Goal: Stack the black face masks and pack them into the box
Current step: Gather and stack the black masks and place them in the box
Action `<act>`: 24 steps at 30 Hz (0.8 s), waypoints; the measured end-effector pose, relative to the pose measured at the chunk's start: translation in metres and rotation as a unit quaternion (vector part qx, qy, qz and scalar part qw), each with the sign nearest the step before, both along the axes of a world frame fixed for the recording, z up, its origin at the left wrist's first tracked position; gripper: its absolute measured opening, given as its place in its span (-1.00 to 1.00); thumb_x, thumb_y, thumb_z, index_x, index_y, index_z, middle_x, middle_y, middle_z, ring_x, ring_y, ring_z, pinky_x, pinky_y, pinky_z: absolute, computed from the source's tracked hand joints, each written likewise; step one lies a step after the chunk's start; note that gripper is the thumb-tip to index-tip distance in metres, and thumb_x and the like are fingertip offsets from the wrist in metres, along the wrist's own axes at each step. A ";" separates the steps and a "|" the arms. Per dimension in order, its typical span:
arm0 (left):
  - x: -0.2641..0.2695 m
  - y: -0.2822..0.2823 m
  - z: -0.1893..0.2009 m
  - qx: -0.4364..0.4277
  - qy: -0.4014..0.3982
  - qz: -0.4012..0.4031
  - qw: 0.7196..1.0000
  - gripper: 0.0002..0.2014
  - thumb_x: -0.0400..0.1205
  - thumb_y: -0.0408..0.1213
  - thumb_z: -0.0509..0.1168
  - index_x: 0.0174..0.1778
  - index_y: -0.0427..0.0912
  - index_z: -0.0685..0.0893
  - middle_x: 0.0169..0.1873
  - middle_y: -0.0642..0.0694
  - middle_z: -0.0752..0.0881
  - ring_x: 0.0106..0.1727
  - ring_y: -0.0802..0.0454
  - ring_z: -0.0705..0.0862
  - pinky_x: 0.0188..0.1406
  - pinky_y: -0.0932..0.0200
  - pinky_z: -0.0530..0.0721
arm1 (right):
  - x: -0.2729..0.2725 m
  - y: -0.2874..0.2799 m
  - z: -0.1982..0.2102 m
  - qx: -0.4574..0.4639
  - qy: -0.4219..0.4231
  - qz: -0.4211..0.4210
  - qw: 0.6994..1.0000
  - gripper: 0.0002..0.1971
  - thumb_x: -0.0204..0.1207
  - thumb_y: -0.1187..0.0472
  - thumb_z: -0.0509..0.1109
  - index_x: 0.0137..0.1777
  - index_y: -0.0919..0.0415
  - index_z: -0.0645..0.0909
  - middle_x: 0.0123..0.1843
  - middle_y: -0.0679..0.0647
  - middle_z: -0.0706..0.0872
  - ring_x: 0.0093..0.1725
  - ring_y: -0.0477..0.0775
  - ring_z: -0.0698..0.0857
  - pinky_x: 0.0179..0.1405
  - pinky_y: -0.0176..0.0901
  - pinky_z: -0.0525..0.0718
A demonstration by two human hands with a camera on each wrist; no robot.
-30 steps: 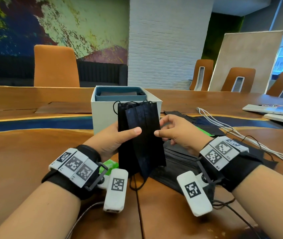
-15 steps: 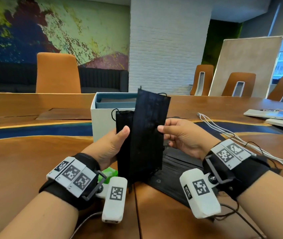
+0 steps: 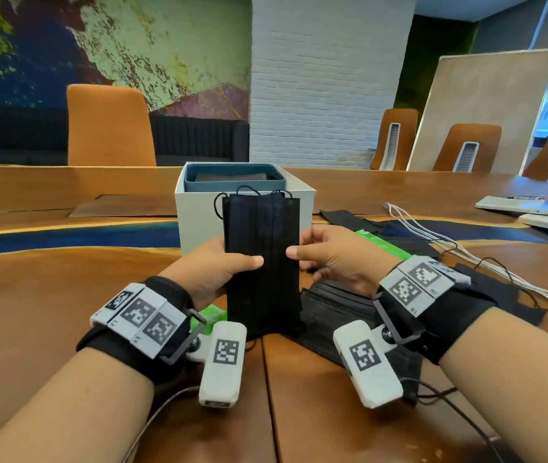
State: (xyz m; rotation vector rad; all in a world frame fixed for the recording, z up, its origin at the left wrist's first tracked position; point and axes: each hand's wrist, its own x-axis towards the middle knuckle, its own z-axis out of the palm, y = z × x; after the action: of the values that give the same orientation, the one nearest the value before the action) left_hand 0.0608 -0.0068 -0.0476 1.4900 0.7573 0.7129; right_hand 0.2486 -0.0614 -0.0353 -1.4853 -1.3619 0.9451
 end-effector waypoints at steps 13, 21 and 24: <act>-0.002 -0.002 0.002 0.028 0.021 0.005 0.999 -0.76 0.53 -0.38 0.38 0.05 0.00 0.61 0.04 -0.07 0.74 0.10 0.00 0.69 0.02 0.10 0.64 | 0.064 -0.035 0.009 -0.186 -0.387 -0.040 0.902 -0.79 0.44 -0.10 0.49 -0.09 0.00 0.69 -0.12 -0.11 0.66 -0.09 -0.08 0.60 -0.19 -0.26 0.54; -0.010 0.000 0.011 0.006 -0.137 0.112 0.984 -0.81 0.64 -0.44 0.25 0.01 -0.05 0.64 -0.04 -0.09 0.77 0.03 -0.03 0.72 0.04 0.03 0.65 | 0.045 -0.030 0.000 -0.242 -0.489 0.038 0.837 -0.60 0.37 -0.11 0.55 0.11 0.11 0.71 -0.11 -0.08 0.70 -0.16 -0.13 0.60 -0.16 -0.31 0.51; -0.011 0.002 0.012 -0.006 -0.140 0.117 0.983 -0.81 0.67 -0.39 0.23 0.09 0.00 0.62 0.08 -0.11 0.76 0.18 -0.10 0.69 0.24 -0.12 0.60 | 0.042 -0.025 -0.001 -0.252 -0.504 0.039 0.825 -0.64 0.39 -0.04 0.56 0.08 0.17 0.71 -0.24 -0.09 0.65 -0.11 -0.03 0.62 -0.07 -0.23 0.56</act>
State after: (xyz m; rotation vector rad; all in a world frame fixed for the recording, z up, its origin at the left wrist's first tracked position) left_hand 0.0496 -0.0052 -0.0361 1.2663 0.7250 1.0689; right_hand 0.2908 -0.0869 -0.0367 -2.5659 -1.9950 0.5564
